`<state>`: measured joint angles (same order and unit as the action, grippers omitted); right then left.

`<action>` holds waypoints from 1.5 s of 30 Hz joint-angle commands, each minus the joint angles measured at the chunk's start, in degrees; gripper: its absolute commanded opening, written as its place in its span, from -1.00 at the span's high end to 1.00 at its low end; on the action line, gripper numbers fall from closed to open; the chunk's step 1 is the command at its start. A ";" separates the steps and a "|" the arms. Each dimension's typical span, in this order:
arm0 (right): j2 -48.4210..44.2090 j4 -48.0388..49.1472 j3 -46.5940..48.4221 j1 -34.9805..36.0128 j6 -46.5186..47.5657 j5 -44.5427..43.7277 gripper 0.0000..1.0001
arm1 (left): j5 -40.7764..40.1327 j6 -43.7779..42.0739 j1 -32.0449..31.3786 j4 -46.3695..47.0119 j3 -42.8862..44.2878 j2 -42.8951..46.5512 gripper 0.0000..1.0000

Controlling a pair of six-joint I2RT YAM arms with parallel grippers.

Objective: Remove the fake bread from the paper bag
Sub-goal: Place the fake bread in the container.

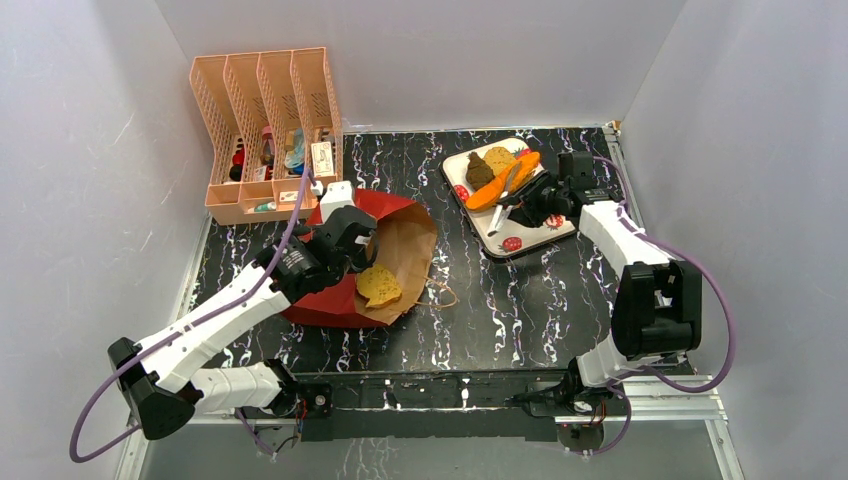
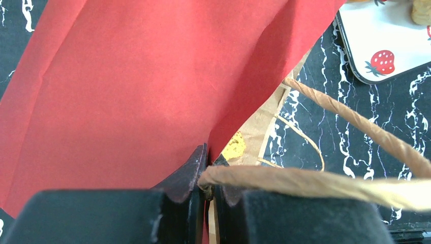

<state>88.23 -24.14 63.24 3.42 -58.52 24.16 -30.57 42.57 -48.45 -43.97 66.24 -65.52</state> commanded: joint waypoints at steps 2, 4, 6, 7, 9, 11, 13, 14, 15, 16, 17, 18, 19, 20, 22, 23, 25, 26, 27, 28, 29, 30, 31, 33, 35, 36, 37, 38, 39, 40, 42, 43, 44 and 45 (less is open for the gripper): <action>-1.54 2.68 4.31 -1.01 1.34 1.55 0.34 | 0.38 -0.47 0.37 0.51 -0.23 1.97 0.87; -1.81 2.32 4.42 -1.11 1.52 1.59 0.34 | 0.42 -0.47 0.37 0.53 -0.19 1.97 0.87; -2.04 1.83 4.39 -1.24 1.72 1.55 0.33 | 0.46 -0.47 0.39 0.63 -0.23 1.97 0.87; -2.13 1.61 4.35 -1.25 1.86 1.54 0.33 | 0.50 -0.47 0.42 0.70 -0.23 1.97 0.87; -2.38 1.17 4.19 -1.24 2.08 1.55 0.33 | 0.51 -0.47 0.37 0.68 -0.31 2.00 0.87; -2.80 0.78 3.81 -1.34 2.22 1.41 0.33 | 0.51 -0.55 0.37 0.81 -0.40 2.16 0.87; -3.33 0.43 3.44 -1.40 2.44 1.28 0.33 | 0.59 -0.62 0.37 0.81 -0.62 2.47 0.87; -3.57 0.24 3.33 -1.39 2.51 1.25 0.33 | 0.60 -0.62 0.37 0.89 -0.65 2.55 0.87; -3.77 0.04 3.17 -1.40 2.61 1.17 0.33 | 0.59 -0.72 0.37 0.90 -0.75 2.72 0.87; -3.98 -0.10 3.00 -1.48 2.70 1.08 0.32 | 0.59 -0.73 0.37 0.90 -0.82 2.79 0.87; -4.23 -0.11 2.83 -1.44 2.71 1.06 0.32 | 0.60 -0.80 0.37 0.90 -0.84 2.91 0.87; -4.47 -0.24 2.70 -1.46 2.71 1.02 0.32 | 0.60 -0.86 0.38 0.94 -0.85 2.93 0.87; -4.65 -0.34 2.63 -1.47 2.71 1.06 0.32 | 0.60 -0.88 0.37 0.90 -0.92 3.01 0.87; -4.91 -0.45 2.59 -1.49 2.71 1.08 0.33 | 0.60 -1.05 0.37 0.94 -0.93 3.10 0.87; -5.58 -0.80 2.74 -1.49 2.76 1.44 0.33 | 0.57 -1.40 0.39 1.12 -1.22 3.34 0.87; -6.03 -1.15 2.90 -1.49 2.86 1.39 0.33 | 0.59 -1.63 0.39 1.22 -1.34 3.55 0.87; -7.08 -1.87 3.02 -1.48 3.12 1.15 0.33 | 0.66 -2.09 0.37 1.43 -1.84 3.99 0.87; -7.51 -2.32 3.10 -1.44 3.38 1.07 0.33 | 0.68 -2.27 0.39 1.58 -2.08 4.20 0.87; -7.93 -2.80 3.11 -1.48 3.61 1.00 0.33 | 0.68 -2.37 0.37 1.63 -2.42 4.44 0.87; -8.35 -3.10 3.05 -1.49 3.71 1.10 0.34 | 0.79 -2.44 0.38 1.72 -2.61 4.65 0.87; -8.87 -3.30 2.84 -1.49 3.80 1.14 0.34 | 0.96 -2.60 0.37 1.91 -2.95 4.81 0.87; -9.43 -3.38 2.51 -1.49 3.85 1.23 0.34 | 1.14 -2.80 0.41 2.16 -3.22 5.01 0.87; -10.00 -3.39 2.09 -1.49 3.78 1.21 0.35 | 1.34 -3.04 0.38 2.37 -3.36 5.12 0.87; -11.15 -3.88 1.73 -1.49 3.83 1.32 0.35 | 1.68 -3.71 0.37 2.81 -3.56 5.30 0.87; -12.11 -4.46 1.72 -1.41 3.94 1.23 0.36 | 1.89 -4.24 0.37 3.15 -3.63 5.23 0.86; -12.66 -4.67 1.64 -1.36 3.94 1.29 0.36 | 1.98 -4.47 0.41 3.30 -3.63 5.22 0.86; -13.25 -4.81 1.55 -1.27 3.94 1.27 0.36 | 2.12 -4.77 0.38 3.47 -3.71 5.22 0.87; -14.03 -4.98 1.38 -1.06 4.01 1.31 0.37 | 2.17 -5.03 0.37 3.67 -3.76 5.30 0.87; -14.76 -5.22 1.17 -0.91 4.03 1.30 0.37 | 2.18 -5.28 0.37 3.83 -3.85 5.39 0.86; -15.62 -5.56 0.92 -0.68 4.12 1.32 0.37 | 2.18 -5.61 0.39 4.00 -4.03 5.47 0.86; -17.58 -5.86 0.11 0.02 4.20 1.37 0.38 | 2.18 -6.17 0.37 4.65 -4.42 5.64 0.86; -18.59 -5.99 -0.34 0.42 4.37 1.37 0.39 | 2.24 -6.53 0.37 4.92 -4.51 5.57 0.86; -19.45 -6.41 -0.66 1.09 4.62 1.41 0.39 | 2.33 -6.81 0.37 5.06 -4.61 5.56 0.86; -20.28 -6.70 -0.92 1.47 4.88 1.37 0.39 | 2.42 -6.99 0.38 5.19 -4.70 5.41 0.86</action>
<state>72.84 -32.08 62.76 3.05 -55.22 24.38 -28.42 37.50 -48.42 -40.23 61.89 -61.41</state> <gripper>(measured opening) 0.305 0.068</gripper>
